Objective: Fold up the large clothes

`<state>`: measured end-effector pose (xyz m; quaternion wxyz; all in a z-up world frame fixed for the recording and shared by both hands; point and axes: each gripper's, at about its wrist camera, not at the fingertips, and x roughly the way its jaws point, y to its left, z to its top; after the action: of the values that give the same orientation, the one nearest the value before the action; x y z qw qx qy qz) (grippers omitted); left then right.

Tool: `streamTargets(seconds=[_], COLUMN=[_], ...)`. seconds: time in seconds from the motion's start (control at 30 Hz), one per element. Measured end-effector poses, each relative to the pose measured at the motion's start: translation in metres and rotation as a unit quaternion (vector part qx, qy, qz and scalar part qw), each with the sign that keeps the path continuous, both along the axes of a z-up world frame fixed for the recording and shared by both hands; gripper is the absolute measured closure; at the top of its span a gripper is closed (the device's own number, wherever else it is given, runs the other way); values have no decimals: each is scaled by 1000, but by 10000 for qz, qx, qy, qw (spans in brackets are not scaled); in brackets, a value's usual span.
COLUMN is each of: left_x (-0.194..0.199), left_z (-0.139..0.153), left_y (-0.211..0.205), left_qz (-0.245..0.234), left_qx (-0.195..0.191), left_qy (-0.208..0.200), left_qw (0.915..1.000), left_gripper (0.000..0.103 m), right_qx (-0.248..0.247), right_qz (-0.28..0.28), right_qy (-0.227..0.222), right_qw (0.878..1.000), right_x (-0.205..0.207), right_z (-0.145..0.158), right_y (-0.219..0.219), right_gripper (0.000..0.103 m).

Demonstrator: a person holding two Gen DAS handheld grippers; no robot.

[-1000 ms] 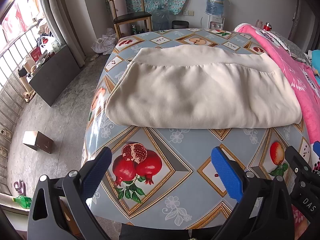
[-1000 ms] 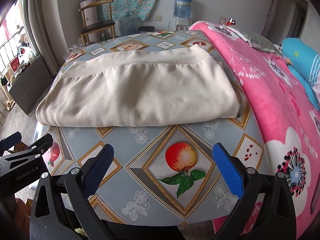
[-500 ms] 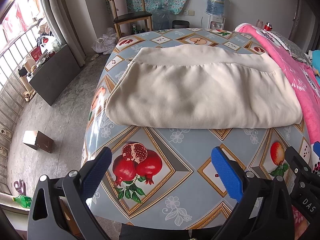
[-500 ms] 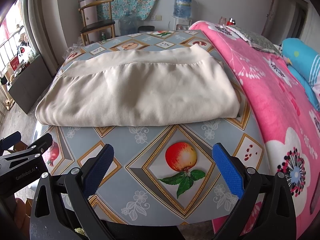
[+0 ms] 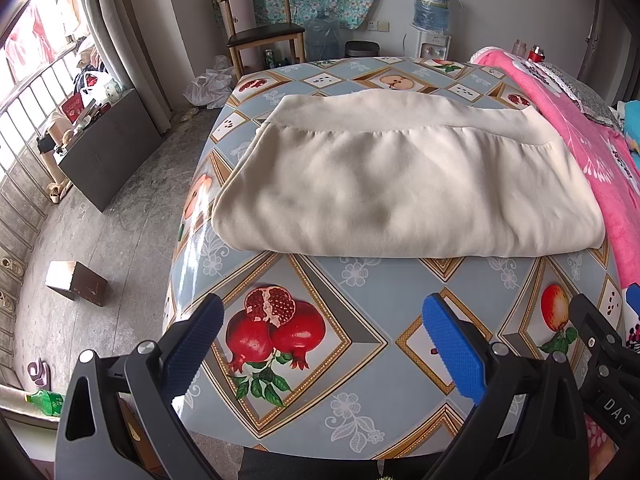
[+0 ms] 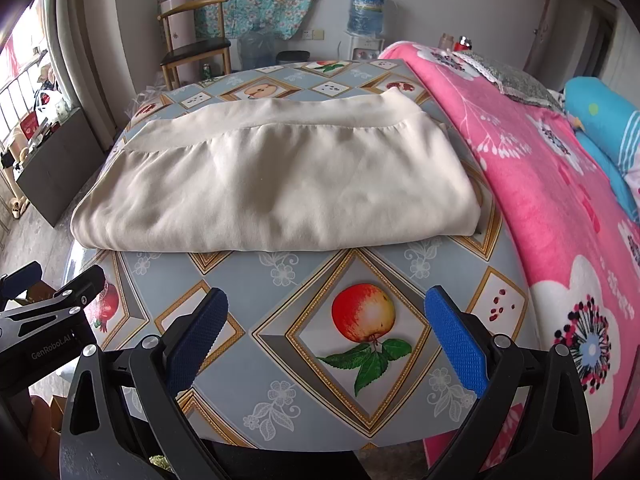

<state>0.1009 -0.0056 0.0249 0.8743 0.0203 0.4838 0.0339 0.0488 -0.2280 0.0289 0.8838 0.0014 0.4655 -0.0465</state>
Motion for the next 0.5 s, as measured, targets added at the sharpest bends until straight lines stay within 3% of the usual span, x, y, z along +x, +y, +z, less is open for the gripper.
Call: streamTargets(seconds=[0.5], left_x=[0], left_z=[0], left_y=[2], left_qz=[17], left_qx=[6], left_qy=[10], left_qw=[10000], left_gripper=[5], right_qx=[-6], right_qz=[4], right_qy=[9], right_qw=[10000], right_x=[-1], right_z=[0], right_y=[-1], right_gripper=[7])
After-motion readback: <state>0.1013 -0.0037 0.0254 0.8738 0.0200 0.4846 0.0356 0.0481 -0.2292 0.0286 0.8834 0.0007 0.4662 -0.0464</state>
